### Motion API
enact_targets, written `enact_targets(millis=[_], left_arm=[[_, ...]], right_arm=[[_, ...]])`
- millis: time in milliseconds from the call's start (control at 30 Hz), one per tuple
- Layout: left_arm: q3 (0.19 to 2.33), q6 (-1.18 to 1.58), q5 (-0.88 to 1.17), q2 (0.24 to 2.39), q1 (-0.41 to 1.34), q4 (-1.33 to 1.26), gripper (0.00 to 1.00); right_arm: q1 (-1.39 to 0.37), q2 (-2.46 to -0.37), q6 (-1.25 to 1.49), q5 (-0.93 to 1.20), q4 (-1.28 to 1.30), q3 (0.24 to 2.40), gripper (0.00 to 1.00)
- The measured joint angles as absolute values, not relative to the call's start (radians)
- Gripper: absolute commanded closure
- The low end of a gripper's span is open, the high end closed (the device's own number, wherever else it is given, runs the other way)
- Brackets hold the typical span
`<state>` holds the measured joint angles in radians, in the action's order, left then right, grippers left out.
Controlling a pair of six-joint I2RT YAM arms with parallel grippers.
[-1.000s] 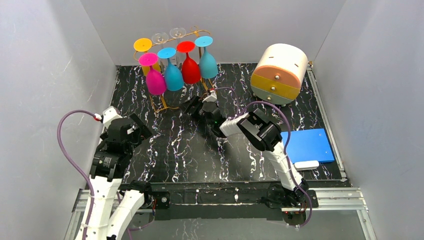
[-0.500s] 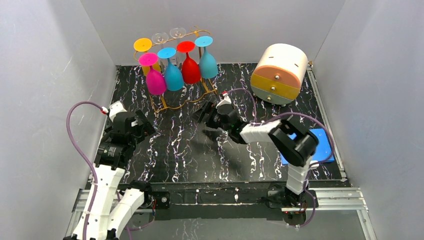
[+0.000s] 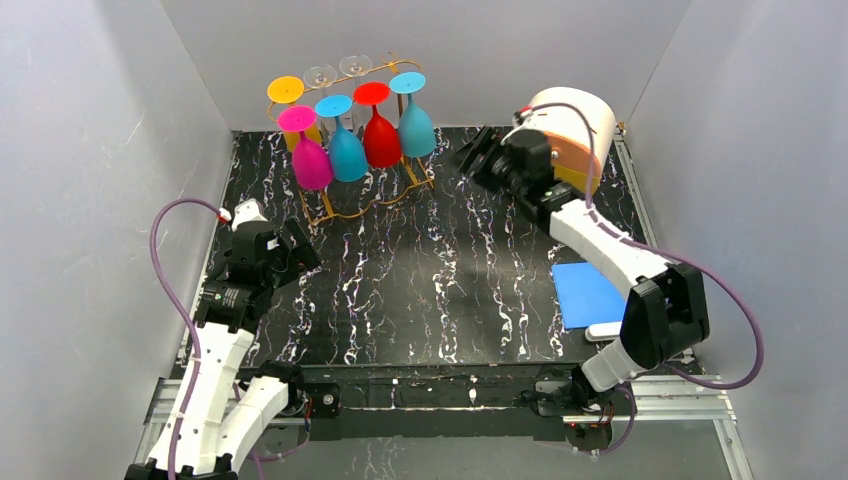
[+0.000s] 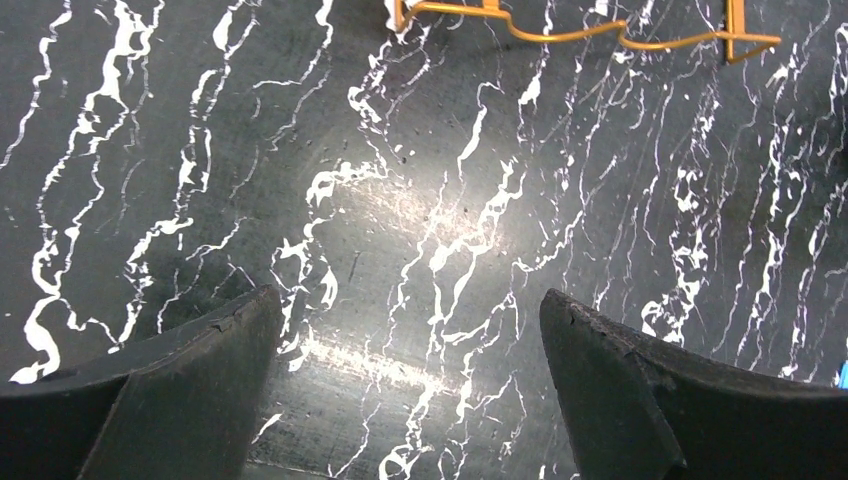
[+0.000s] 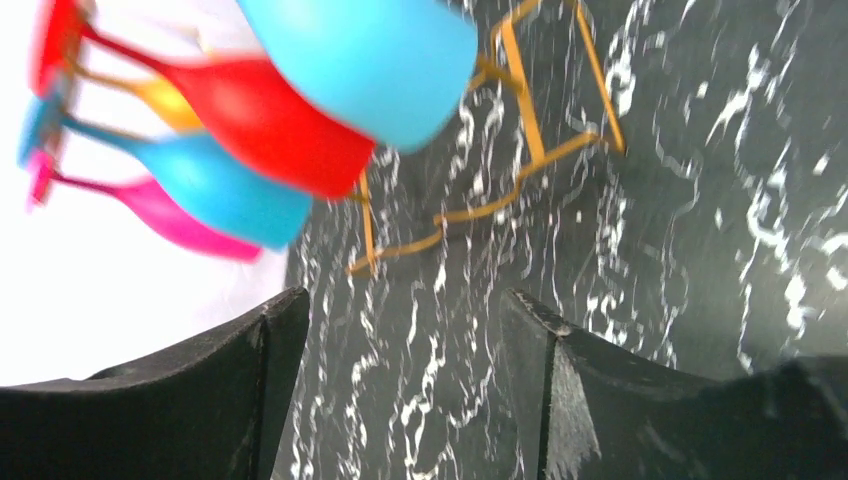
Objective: Take the wine glass off the wine glass rack
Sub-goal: Pick up the wine glass from the wine rack.
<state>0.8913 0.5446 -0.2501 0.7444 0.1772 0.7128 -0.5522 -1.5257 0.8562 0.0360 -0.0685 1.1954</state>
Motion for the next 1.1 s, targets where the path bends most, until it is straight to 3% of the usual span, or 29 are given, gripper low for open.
enact_targets(millis=[300,467,567,767,1100], left_arm=[[0.872,0.532,-0.184,0.742,0.177,0.689,0.02],[0.872,0.521,-0.15,0.739,0.177,0.688,0.02],[0.872,0.514,-0.133,0.738,0.177,0.688,0.02],[0.872,0.506,-0.113,0.738,0.177,0.687,0.01],[0.872,0.506,-0.1,0.738,0.177,0.687,0.02]], right_arm=[[-0.418,-1.681,0.859,0.206,0.056,1.653,0.3],[-0.402,-1.84,0.884,0.268,0.091,1.886,0.42],[-0.392,-1.94,0.914,0.308,0.119,1.992,0.43],[-0.385,-2.08,0.97,0.384,0.139,2.111,0.42],[-0.387,-2.098,1.023,0.436,0.128,2.153,0.39]])
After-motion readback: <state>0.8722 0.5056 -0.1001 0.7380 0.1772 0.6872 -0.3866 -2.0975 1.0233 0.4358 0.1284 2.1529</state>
